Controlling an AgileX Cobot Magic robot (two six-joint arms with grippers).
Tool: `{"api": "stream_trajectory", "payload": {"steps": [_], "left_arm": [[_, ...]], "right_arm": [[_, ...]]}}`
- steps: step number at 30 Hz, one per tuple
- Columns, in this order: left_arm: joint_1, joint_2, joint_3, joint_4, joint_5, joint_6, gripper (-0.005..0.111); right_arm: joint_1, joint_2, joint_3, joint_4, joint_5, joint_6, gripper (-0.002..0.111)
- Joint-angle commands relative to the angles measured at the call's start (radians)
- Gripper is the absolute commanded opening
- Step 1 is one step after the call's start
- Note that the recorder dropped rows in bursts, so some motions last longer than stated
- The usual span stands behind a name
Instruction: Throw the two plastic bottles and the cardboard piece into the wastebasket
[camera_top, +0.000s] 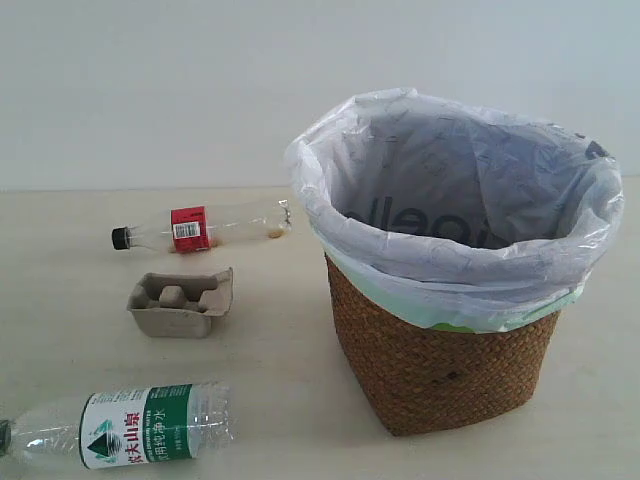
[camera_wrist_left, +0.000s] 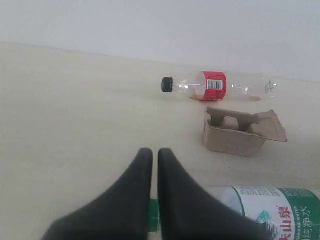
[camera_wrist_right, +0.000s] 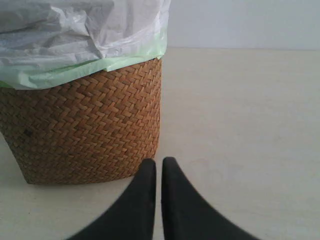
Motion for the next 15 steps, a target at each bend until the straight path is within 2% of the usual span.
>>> {"api": "stream_trajectory", "payload": {"steps": [1,6,11,15], "left_arm": [[0.004,-0.003,0.004,0.0,-0.009,-0.015,0.004],[0.004,-0.003,0.004,-0.136,-0.013,-0.125,0.004],[0.004,-0.003,0.004,-0.522,0.006,-0.204,0.004],[0.004,-0.003,0.004,-0.679,0.075,-0.154,0.004]], "right_arm": [[-0.004,-0.007,0.0,-0.001,-0.011,-0.007,0.0],[-0.004,-0.007,0.0,-0.001,-0.011,-0.007,0.0],[-0.004,-0.007,0.0,-0.001,-0.011,-0.007,0.0],[-0.004,-0.007,0.0,-0.001,-0.011,-0.007,0.0]]}}
